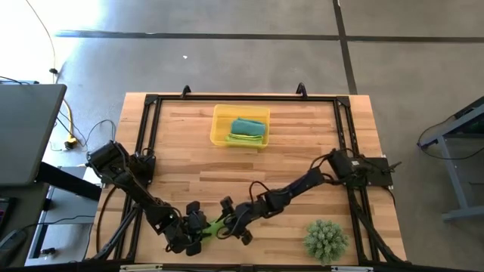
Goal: Roll microfiber towels into tight, uniform cylinder then place into a basket
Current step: Put the rolled green microfiber towel into the bin
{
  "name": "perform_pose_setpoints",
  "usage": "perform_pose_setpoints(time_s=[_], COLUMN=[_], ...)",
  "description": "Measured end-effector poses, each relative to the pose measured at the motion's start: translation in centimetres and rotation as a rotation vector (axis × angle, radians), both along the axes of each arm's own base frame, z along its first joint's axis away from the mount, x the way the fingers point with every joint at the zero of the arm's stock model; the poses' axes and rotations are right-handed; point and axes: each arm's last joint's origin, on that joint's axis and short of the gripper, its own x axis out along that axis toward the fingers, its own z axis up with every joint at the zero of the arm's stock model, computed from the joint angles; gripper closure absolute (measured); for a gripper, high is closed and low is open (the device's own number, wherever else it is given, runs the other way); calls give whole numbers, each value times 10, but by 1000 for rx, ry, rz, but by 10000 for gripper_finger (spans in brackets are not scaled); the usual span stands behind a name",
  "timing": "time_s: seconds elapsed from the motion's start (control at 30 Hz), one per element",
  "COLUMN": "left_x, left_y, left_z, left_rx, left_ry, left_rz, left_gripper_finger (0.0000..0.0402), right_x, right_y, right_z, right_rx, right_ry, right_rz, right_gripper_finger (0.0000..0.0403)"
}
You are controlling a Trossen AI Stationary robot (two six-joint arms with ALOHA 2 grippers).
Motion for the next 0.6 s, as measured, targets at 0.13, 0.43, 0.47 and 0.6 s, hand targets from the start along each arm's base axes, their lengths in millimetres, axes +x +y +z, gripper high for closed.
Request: perform_pose_setpoints(time_s=[0.13, 0.43, 0.47, 0.6], left_x=[3, 20, 22, 30], left_y=[3, 22, 25, 35], left_z=[0, 1, 1, 2], left_rx=[1, 51, 59, 79], left_ry=[-5, -24, -23, -30], left_rz=[17, 35, 37, 35], left_gripper_finger=[250, 250, 250, 250], right_x=[1, 0, 0, -2], right_y=[-1, -7, -8, -11], right_z=[-7, -21, -22, -25], right_rx=[10, -11, -23, -67], right_ry=[19, 96, 107, 147], right_rz=[-12, -60, -72, -120], right_gripper_finger=[162, 162, 162, 162])
